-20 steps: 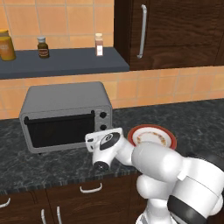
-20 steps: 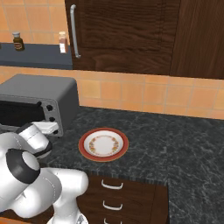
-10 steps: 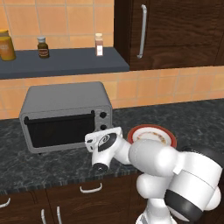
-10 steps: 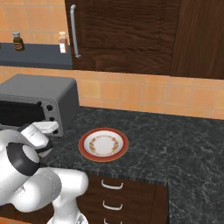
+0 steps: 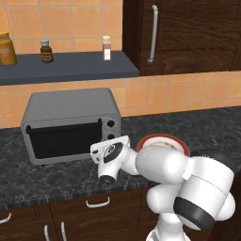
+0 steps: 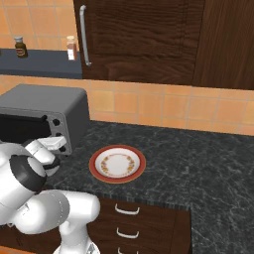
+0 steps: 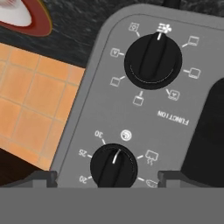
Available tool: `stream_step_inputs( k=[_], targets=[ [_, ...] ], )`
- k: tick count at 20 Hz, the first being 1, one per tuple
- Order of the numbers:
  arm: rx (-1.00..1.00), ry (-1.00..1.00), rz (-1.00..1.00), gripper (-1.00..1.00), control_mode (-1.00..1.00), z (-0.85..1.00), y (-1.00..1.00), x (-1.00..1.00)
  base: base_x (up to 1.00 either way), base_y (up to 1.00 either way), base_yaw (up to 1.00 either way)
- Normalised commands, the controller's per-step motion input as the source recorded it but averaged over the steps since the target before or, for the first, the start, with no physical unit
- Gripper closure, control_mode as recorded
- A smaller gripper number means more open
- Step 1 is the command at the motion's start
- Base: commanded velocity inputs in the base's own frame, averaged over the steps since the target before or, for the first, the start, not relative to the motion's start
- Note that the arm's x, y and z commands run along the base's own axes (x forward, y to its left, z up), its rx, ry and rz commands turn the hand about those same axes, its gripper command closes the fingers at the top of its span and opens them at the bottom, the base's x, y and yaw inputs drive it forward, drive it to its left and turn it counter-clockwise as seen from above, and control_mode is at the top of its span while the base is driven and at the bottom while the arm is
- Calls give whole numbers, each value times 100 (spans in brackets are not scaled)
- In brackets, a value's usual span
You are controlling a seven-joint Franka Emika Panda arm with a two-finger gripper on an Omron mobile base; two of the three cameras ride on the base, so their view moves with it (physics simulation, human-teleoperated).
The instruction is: Pick up the kebab skewer and baguette bread, and place them inside the toaster oven. Close the toaster oven door and start by setting the timer.
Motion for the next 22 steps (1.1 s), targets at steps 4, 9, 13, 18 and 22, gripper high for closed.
stream_step_inputs(
  k=[4,9,13,18,22],
  targets=[
    [-3,0,0,-100,-100,-6,-2,0,0,0,0],
    [-3,0,0,-100,-100,-9,-19,0,0,0,0],
    [0,0,0,-100,-100,-11,-8,0,0,0,0],
    [0,0,0,-100,-100,-19,0,0,0,0,0],
    [0,0,0,-100,-100,-14,0,0,0,0,0]
  ],
)
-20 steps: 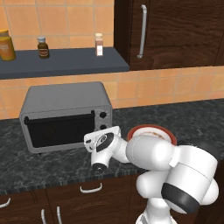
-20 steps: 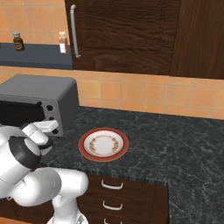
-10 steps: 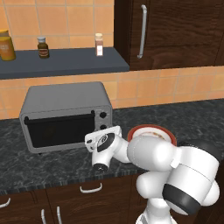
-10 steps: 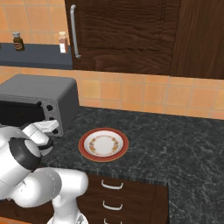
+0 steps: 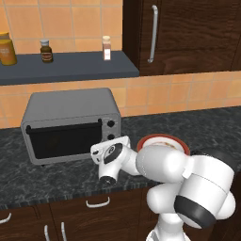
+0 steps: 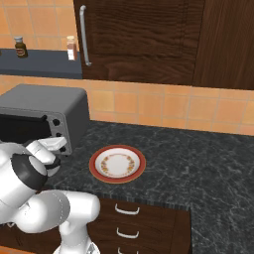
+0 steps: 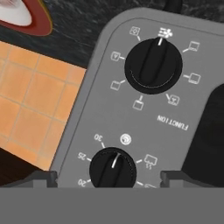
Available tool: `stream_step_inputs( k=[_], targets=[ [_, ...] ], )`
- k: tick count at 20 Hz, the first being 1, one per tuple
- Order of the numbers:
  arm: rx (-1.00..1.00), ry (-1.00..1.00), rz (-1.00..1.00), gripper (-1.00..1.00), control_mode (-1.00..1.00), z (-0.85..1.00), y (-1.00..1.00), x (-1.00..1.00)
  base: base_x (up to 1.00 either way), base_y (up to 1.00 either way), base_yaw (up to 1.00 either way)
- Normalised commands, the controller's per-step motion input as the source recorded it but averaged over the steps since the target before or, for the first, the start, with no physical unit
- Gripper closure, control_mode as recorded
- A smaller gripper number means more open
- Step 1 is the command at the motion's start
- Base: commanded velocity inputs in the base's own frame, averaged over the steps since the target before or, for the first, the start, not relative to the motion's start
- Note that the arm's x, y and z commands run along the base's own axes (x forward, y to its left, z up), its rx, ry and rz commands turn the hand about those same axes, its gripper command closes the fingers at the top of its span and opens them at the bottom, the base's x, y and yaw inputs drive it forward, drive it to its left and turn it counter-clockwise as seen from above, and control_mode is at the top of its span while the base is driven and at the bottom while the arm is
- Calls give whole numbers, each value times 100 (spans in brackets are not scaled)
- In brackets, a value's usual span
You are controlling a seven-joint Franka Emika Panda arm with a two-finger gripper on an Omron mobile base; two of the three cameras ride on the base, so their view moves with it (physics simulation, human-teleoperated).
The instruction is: Pick up the kebab skewer and baguette bread, and place them inside the toaster oven. Close the toaster oven door and start by setting the timer.
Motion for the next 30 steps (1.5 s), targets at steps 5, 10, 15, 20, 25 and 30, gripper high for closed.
stream_step_inputs(
  k=[5,10,15,20,25,30],
  targets=[
    [0,0,0,-100,-100,-7,-12,0,0,0,0],
    [0,0,0,100,-100,-6,-11,0,0,0,0],
    [0,0,0,100,-100,-1,-1,8,0,0,0],
    [0,0,0,100,-100,0,0,35,0,0,0],
    [0,0,0,100,-100,1,0,26,0,0,0],
    [6,0,0,100,-100,12,0,13,0,0,0]
  ],
)
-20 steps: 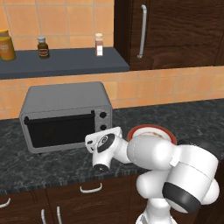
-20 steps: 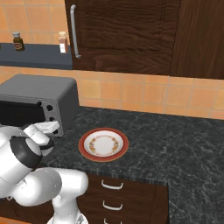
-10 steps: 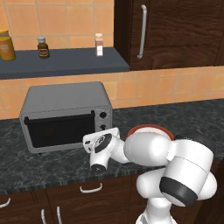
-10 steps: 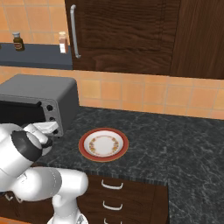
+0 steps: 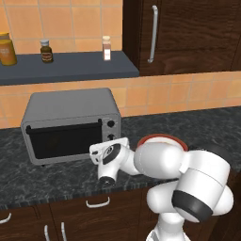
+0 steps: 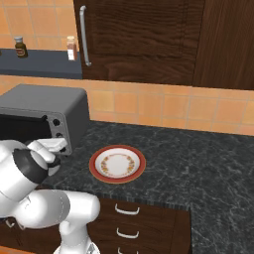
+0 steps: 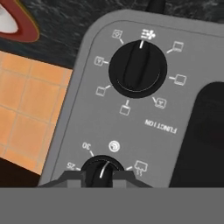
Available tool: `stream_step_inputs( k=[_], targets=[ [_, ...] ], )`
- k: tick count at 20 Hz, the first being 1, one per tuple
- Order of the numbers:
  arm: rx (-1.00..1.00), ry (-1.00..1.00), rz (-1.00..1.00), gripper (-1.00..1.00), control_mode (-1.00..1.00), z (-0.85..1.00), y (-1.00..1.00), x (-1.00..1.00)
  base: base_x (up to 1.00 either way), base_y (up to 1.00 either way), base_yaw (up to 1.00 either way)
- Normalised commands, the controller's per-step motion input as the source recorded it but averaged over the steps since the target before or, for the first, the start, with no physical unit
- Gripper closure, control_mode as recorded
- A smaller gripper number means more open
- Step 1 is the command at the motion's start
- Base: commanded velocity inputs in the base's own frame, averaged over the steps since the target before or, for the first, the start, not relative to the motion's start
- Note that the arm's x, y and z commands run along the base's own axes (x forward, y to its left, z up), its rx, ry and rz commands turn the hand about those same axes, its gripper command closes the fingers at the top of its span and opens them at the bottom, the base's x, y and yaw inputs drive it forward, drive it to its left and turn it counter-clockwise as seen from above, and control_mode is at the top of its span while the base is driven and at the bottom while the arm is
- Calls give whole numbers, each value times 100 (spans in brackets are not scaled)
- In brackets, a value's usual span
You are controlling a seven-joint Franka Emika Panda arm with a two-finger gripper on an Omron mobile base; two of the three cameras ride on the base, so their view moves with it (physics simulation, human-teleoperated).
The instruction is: Pick up the kebab skewer and baguette bread, and place them inside the toaster oven. Close the toaster oven door and start by setting the timer.
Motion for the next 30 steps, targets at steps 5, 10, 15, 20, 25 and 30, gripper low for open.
stream_step_inputs(
  k=[5,10,15,20,25,30],
  targets=[
    [19,0,0,100,-100,21,0,1,0,0,0],
    [22,0,0,100,-100,28,0,12,0,0,0],
    [22,0,0,100,-100,37,0,27,0,0,0],
    [25,0,0,100,-100,31,0,26,0,0,0],
    [23,0,0,100,-100,34,0,23,0,0,0],
    [25,-1,0,100,-100,35,0,18,0,0,0]
  ],
)
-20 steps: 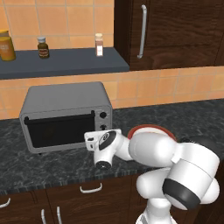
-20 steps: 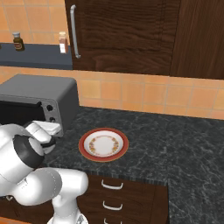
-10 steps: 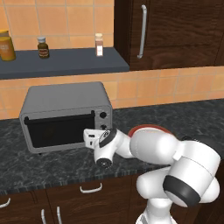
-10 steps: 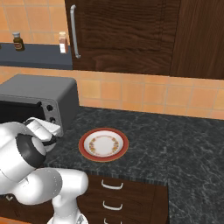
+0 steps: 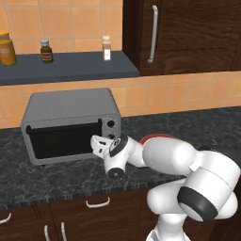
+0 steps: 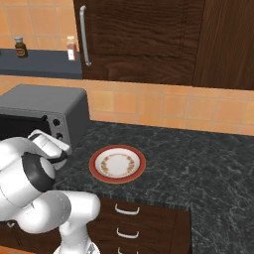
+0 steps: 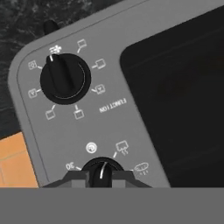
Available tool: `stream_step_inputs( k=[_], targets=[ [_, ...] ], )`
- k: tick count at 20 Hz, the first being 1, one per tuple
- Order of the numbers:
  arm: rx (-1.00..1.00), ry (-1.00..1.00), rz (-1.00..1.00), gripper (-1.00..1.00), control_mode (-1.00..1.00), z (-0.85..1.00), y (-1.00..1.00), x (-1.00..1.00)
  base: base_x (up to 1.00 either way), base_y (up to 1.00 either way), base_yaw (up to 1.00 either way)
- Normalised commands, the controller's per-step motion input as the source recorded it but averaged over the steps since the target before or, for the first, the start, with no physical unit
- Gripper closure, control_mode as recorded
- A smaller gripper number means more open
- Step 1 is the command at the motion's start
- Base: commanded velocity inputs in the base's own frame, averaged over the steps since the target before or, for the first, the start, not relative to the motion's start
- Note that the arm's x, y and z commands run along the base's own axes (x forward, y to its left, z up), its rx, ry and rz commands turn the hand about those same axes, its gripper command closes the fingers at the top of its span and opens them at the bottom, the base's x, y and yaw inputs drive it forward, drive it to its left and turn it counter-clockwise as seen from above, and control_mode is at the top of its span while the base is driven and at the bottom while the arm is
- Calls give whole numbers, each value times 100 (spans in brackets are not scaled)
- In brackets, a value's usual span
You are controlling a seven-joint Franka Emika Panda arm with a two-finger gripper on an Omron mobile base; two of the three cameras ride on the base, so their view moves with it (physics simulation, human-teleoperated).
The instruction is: Pick up the kebab skewer and baguette bread, and place them inside the toaster oven. Close the toaster oven door and start by setting the timer.
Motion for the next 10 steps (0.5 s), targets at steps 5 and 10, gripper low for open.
stream_step_inputs(
  k=[5,10],
  targets=[
    [27,0,0,100,-100,28,-1,10,0,0,0],
    [28,0,0,100,-100,19,0,8,0,0,0]
  ],
)
